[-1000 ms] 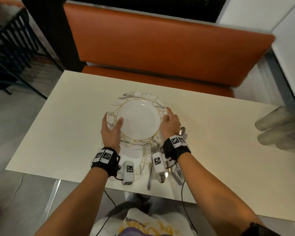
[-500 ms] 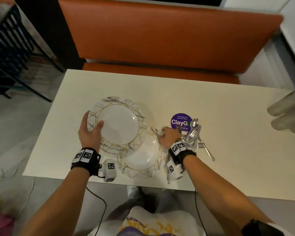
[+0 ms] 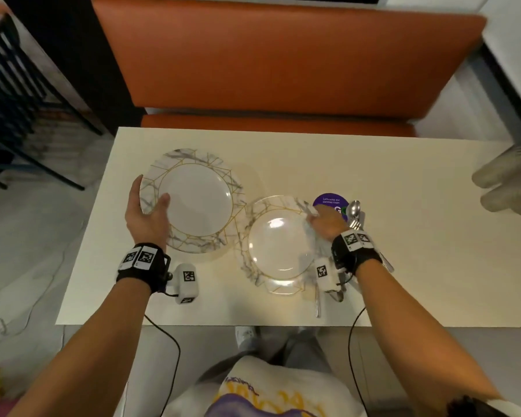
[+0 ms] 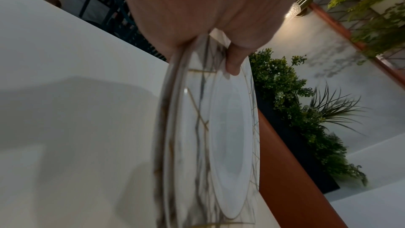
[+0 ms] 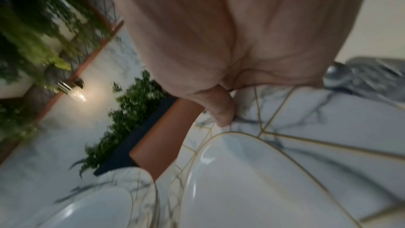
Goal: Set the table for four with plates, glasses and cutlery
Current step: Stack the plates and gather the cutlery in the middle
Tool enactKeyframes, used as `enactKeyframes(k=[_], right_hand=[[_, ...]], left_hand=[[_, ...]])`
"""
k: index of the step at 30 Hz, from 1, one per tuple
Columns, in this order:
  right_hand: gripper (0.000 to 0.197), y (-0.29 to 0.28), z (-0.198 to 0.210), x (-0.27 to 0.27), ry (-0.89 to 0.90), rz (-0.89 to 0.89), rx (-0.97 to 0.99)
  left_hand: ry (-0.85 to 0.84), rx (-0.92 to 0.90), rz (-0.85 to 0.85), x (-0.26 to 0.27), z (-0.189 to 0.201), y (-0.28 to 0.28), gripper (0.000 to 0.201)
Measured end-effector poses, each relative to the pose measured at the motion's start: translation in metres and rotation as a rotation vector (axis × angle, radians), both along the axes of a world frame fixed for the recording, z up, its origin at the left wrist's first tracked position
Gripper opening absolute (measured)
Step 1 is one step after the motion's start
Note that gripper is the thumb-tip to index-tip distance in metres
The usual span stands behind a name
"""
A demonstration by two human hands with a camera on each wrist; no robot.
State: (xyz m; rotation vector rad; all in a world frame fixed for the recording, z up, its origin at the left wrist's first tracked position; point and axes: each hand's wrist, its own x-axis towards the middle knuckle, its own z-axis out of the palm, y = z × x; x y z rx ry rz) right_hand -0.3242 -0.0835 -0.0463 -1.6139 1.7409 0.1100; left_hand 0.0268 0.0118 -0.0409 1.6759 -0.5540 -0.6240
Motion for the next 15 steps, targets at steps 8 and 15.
enactKeyframes(k=[8,15], right_hand=[[0.031,-0.037,0.053,-0.05,-0.222,-0.208,-0.256],[0.019,-0.022,0.03,-0.029,-0.469,-0.431,-0.185]], left_hand=[[-0.017,0.001,-0.124,-0.016,0.008,-0.019,0.061],[0.3,0.025,-0.17,-0.061,-0.004,-0.019,0.055]])
